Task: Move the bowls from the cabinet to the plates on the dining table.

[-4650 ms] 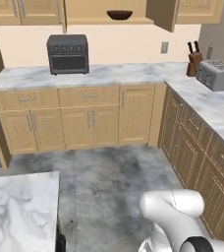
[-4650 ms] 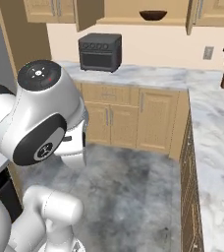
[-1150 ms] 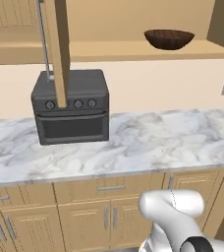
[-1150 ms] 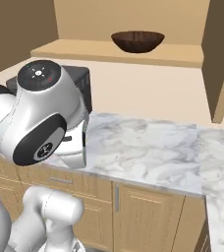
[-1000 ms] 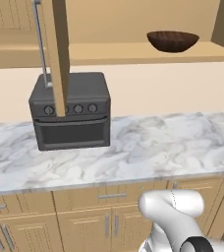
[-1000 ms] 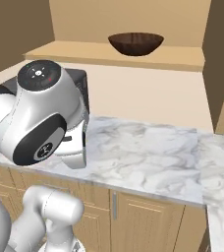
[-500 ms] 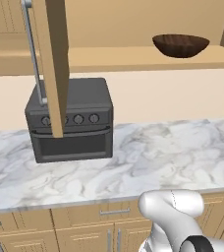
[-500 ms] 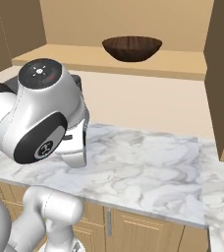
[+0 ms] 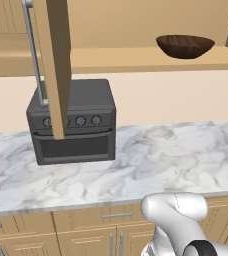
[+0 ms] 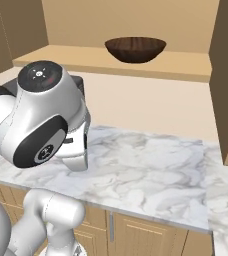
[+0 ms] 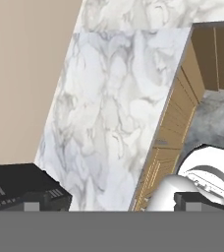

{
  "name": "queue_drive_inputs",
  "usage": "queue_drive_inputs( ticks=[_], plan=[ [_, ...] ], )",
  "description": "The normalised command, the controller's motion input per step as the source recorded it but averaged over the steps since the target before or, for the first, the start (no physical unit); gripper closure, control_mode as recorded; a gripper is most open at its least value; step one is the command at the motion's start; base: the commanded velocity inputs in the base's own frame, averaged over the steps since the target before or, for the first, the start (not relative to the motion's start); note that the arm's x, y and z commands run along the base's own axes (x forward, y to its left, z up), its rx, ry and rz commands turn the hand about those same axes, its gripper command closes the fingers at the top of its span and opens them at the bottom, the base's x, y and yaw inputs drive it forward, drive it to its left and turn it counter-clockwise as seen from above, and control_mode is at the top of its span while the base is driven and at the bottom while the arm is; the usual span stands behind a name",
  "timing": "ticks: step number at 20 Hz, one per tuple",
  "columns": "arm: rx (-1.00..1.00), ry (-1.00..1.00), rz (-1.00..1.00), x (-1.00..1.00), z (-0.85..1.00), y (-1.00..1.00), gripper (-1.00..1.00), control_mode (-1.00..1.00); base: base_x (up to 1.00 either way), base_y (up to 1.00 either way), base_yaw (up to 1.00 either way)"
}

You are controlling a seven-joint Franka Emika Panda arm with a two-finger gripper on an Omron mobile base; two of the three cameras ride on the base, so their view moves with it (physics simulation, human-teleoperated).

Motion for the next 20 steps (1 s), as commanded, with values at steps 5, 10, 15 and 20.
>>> queue_drive_inputs(
  ticks=[5,10,15,20],
  plan=[
    [0.0,0.0,0.0,0.0,0.0,0.0,-1.0,1.0,0.17,-0.05,0.03],
    [0.0,-0.07,0.01,0.04,0.09,-0.02,-1.0,-1.0,0.09,-0.03,0.01],
    [0.0,-0.15,0.01,0.08,0.33,-0.05,-1.0,-1.0,0.0,0.0,0.0],
    [0.0,-0.12,0.0,0.07,0.34,-0.02,-1.0,-1.0,0.0,0.0,0.0]
  ],
)
